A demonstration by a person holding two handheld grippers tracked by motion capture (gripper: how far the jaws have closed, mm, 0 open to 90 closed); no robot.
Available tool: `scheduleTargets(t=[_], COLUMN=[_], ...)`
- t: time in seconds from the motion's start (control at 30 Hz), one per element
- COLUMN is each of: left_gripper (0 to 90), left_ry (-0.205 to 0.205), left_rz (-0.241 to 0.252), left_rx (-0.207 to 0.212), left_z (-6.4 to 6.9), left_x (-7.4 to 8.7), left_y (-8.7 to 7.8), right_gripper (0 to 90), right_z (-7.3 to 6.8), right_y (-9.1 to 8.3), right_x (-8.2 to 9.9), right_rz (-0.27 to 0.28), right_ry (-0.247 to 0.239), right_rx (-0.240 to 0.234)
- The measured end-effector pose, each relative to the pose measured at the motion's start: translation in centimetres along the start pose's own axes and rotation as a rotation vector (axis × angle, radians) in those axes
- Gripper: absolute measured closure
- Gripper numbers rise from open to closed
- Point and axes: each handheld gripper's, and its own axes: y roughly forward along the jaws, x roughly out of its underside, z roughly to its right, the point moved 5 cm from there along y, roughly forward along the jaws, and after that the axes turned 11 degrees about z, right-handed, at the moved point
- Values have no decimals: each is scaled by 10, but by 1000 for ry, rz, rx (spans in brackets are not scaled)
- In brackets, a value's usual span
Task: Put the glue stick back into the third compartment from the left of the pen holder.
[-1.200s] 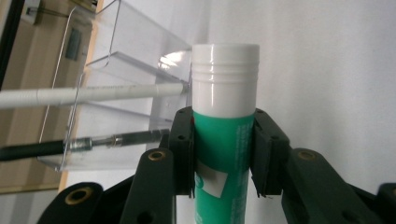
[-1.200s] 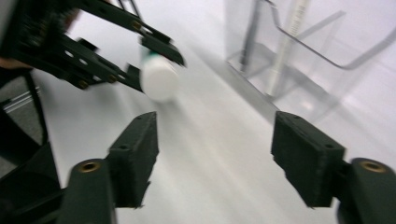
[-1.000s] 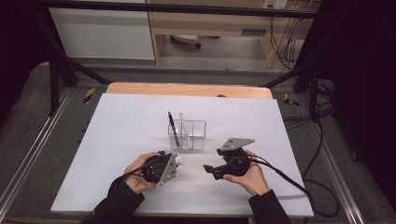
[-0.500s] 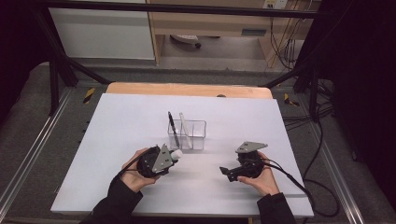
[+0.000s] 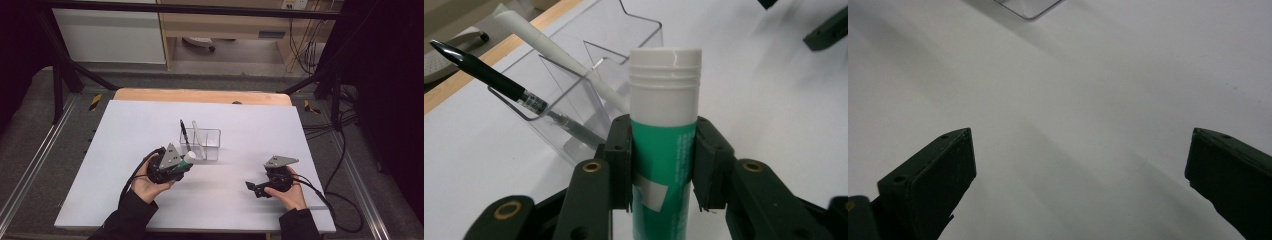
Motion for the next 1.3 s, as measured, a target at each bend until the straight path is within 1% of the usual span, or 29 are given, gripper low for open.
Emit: scheduleTargets(t=[0.03, 0.1, 0.2, 0.27, 0.3, 0.37, 0.43, 0.5, 0.63, 0.73, 0.93, 1.07, 1.2, 1.3], left_gripper=[646, 646, 646, 646, 646, 646, 646, 647, 647, 646, 646, 647, 647, 647], left_ry=[-12, -50, -83, -109, -123, -141, -149, -165, -176, -173, -186, -187, -200, -201], left_rz=[5, 22, 43, 54, 61, 72, 79, 91, 107, 111, 124, 124, 132, 133], left_rx=[-6, -11, -20, -21, -21, -20, -23, -24, -25, -21, -18, -17, -23, -25], left_z=[-1, -4, -7, -8, -8, -9, -10, -11, -12, -11, -10, -9, -11, -11], left_x=[-2, -6, -11, -14, -16, -21, -26, -31, -42, -49, -62, -68, -73, -77], left_y=[0, 0, 1, 2, 2, 4, 6, 7, 12, 17, 30, 39, 47, 53], right_gripper=[5, 4, 4, 4, 4, 5, 5, 5, 5, 5, 5, 5, 5, 5], right_z=[0, 0, 3, 4, 4, 4, 4, 4, 5, 5, 5, 6, 6, 6], right_y=[0, -2, -4, -6, -6, -6, -6, -7, -7, -8, -9, -9, -10, -10], right_x=[0, 2, 6, 8, 9, 9, 10, 10, 10, 10, 9, 9, 9, 9], right_rz=[9, 10, 6, 3, -3, -4, -7, -11, -10, -15, -11, -8, -9, -8], right_ry=[-4, -1, 12, 15, 7, 2, -4, -2, -6, -6, 1, -3, 0, -1], right_rx=[-2, -21, -14, -21, -20, -20, -18, -18, -17, -16, -14, -16, -15, -17])
